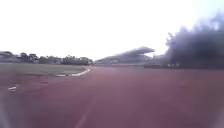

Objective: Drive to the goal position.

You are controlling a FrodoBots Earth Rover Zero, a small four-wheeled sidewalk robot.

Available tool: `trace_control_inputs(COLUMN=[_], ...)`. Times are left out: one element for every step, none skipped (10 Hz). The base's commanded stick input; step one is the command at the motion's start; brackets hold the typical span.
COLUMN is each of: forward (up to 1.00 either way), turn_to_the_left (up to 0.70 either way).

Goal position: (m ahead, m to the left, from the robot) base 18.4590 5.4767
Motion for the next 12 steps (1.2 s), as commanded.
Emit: trace_control_inputs(forward=[0.70,0.70,0.70,0.70,0.70,0.70,0.70,0.70,0.70,0.70,0.70,0.70], turn_to_the_left=[0.02,0.02,0.02,0.02,0.02,0.02,0.02,0.02,0.02,0.02,0.01,0.00])
